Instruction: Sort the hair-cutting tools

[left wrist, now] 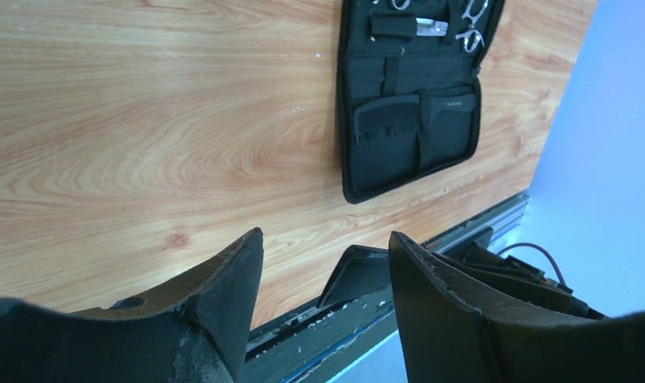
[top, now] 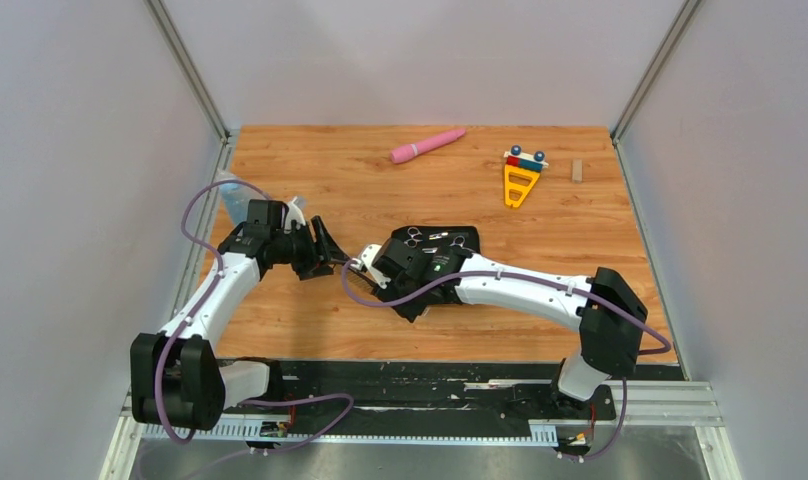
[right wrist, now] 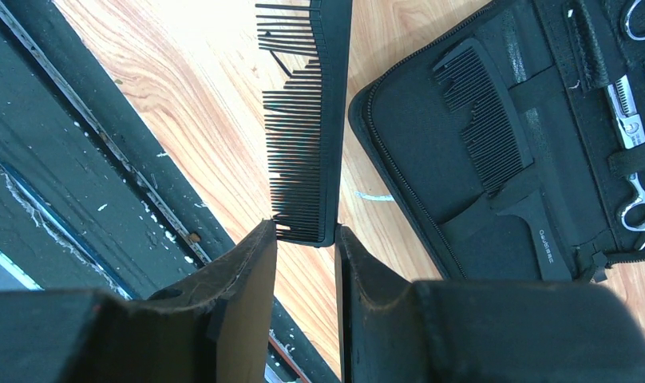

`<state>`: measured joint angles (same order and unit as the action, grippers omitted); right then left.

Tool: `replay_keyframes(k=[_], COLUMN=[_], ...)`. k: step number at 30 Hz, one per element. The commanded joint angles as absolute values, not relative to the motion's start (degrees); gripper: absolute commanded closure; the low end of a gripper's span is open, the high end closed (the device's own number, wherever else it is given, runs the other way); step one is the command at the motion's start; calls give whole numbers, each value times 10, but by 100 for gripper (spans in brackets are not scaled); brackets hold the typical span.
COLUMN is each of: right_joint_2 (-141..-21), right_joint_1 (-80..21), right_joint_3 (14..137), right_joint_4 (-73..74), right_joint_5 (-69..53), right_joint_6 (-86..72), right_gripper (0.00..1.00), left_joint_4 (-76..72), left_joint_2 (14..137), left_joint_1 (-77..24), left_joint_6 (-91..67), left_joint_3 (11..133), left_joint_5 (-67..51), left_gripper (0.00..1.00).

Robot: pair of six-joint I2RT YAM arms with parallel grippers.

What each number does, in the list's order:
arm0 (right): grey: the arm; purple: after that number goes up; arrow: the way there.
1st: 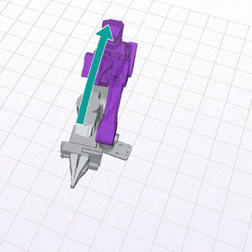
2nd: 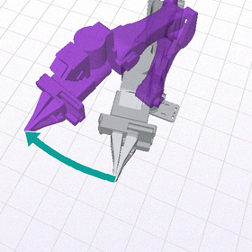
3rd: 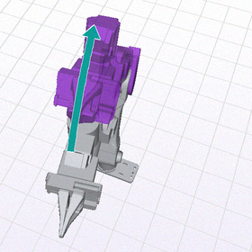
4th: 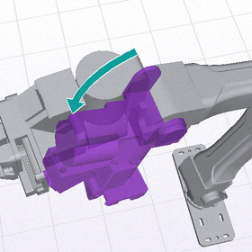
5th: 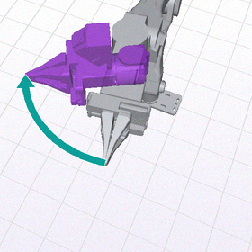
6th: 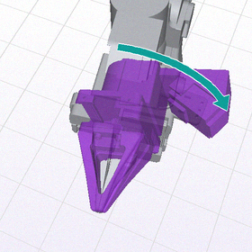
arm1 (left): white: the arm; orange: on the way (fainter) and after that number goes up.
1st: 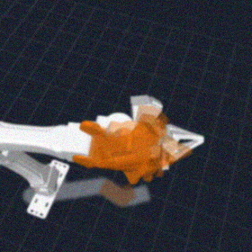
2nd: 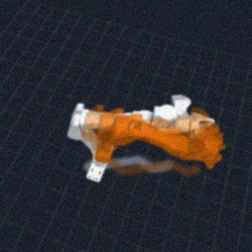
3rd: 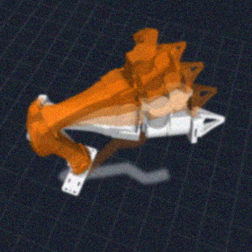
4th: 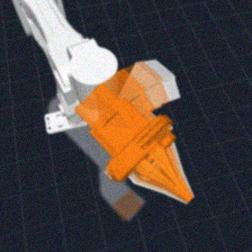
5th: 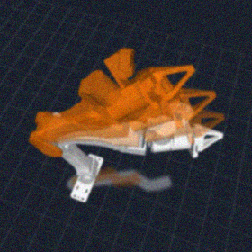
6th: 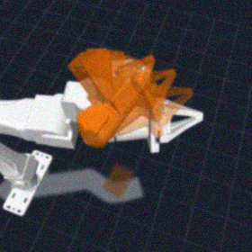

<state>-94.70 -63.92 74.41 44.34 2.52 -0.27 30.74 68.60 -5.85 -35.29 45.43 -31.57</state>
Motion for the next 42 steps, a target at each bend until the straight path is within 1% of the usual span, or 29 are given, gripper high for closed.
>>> replay_keyframes(k=[1,3,8,12,13,14,15,16,18,20,21,22,23,25,26,28,31,34,39,42], right_joint_2=[-921,-919,-912,-906,-905,-904,-903,-901,-897,-890,-887,-885,-883,-876,-870,-855,-830,-810,-784,-781], right_joint_1=[-636,-635,-630,-626,-625,-625,-624,-622,-620,-615,-613,-610,-607,-597,-589,-570,-527,-472,-365,-326], right_joint_3=[739,736,731,724,722,720,717,714,711,709,707,707,705,702,698,687,659,631,580,551], right_joint_4=[412,407,399,392,390,388,385,383,378,374,371,370,370,368,366,359,351,350,350,345], right_joint_5=[29,29,29,25,24,24,27,31,32,29,24,19,15,10,-6,-18,-26,-5,-13,-29], right_joint_6=[4,4,4,4,4,4,4,4,-8,-15,-17,-19,-21,-30,-35,-51,-79,-128,-211,-243], right_gripper=[100,100,100,100,100,100,100,99,94,91,89,84,72,52,45,38,32,30,30,31], left_joint_4=[286,283,277,270,266,263,257,254,234,213,205,189,181,153,133,101,54,-2,-41,-44], left_joint_2=[688,689,691,690,688,687,684,682,675,664,655,645,642,629,620,607,587,571,558,556], left_joint_1=[-56,-56,-56,-57,-57,-57,-56,-57,-56,-57,-56,-57,-56,-56,-56,-56,-57,-59,-90,-119], left_joint_6=[-332,-334,-335,-339,-341,-343,-348,-351,-364,-383,-397,-404,-420,-446,-455,-498,-541,-590,-621,-629], left_joint_3=[455,454,453,453,453,452,451,450,445,433,429,421,417,403,393,374,346,315,306,302], left_joint_5=[-359,-366,-384,-387,-389,-392,-394,-395,-394,-393,-390,-388,-384,-379,-378,-368,-350,-332,-280,-242], left_gripper=[37,42,51,61,66,74,77,84,93,100,100,100,100,100,100,100,100,100,100,100])
